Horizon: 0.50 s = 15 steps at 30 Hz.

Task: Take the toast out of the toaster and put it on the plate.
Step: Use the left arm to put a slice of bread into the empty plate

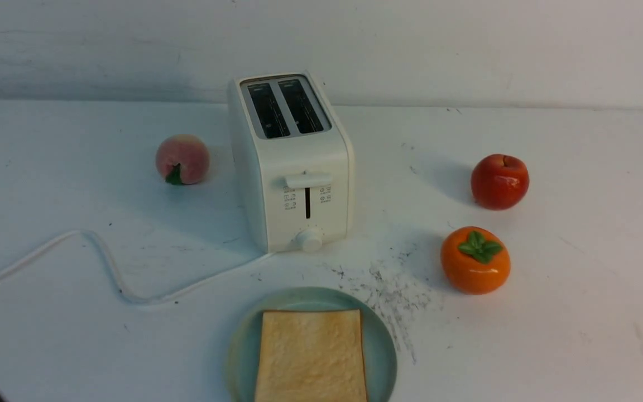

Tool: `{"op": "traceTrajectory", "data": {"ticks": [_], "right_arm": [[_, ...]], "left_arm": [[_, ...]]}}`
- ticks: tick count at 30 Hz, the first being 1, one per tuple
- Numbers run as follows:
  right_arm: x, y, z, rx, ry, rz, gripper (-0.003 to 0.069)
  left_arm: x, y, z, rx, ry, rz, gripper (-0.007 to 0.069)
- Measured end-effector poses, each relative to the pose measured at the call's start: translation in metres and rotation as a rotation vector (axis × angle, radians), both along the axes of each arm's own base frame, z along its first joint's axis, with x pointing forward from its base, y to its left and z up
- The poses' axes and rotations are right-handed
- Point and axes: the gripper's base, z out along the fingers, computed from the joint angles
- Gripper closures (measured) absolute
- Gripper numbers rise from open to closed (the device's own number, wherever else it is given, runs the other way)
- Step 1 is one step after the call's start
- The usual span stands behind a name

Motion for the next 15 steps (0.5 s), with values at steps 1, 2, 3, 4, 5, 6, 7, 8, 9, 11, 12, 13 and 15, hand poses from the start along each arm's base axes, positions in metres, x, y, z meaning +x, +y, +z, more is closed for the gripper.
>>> {"op": "traceTrajectory", "data": {"ticks": [1,2,3,4,5,6,7,8,9,11,12,13,15], "right_arm": [[0.0,0.0,0.0,0.0,0.0,0.0,0.0605],[0.0,0.0,0.0,0.0,0.0,0.0,0.0602],[0.0,0.0,0.0,0.002,-0.001,0.001,0.0601],[0.0,0.0,0.0,0.001,-0.001,0.001,0.0601],[0.0,0.0,0.0,0.001,-0.001,0.001,0.0601],[0.0,0.0,0.0,0.001,-0.001,0.001,0.0601],[0.0,0.0,0.0,0.002,0.0,0.001,0.06],[0.0,0.0,0.0,0.004,0.001,0.001,0.06],[0.0,0.0,0.0,0.008,0.002,0.0,0.0599],[0.0,0.001,0.0,0.027,0.01,-0.009,0.0597],[0.0,0.001,0.0,0.034,0.01,-0.012,0.0596],[0.0,0.001,0.0,0.043,0.011,-0.016,0.0596],[0.0,0.001,0.001,0.061,0.014,-0.023,0.0595]], "left_arm": [[-0.008,0.003,-0.002,0.043,0.062,-0.021,0.0513],[-0.014,0.005,-0.007,0.077,0.111,-0.043,0.0513],[-0.016,0.005,-0.013,0.096,0.146,-0.063,0.0513],[-0.018,0.005,-0.013,0.095,0.15,-0.07,0.0513],[-0.021,0.002,-0.025,0.086,0.207,-0.103,0.0513],[-0.023,0.001,-0.031,0.077,0.235,-0.118,0.0513],[-0.027,-0.002,-0.041,0.055,0.289,-0.151,0.0513],[-0.033,-0.005,-0.055,0.025,0.36,-0.191,0.0513],[-0.037,-0.008,-0.069,0.011,0.421,-0.213,0.0513],[-0.049,-0.01,-0.092,-0.031,0.532,-0.257,0.0513],[-0.054,-0.012,-0.106,-0.04,0.595,-0.273,0.0513],[-0.058,-0.015,-0.119,-0.037,0.643,-0.285,0.0513],[-0.066,-0.022,-0.15,0.001,0.744,-0.303,0.0513]]}}
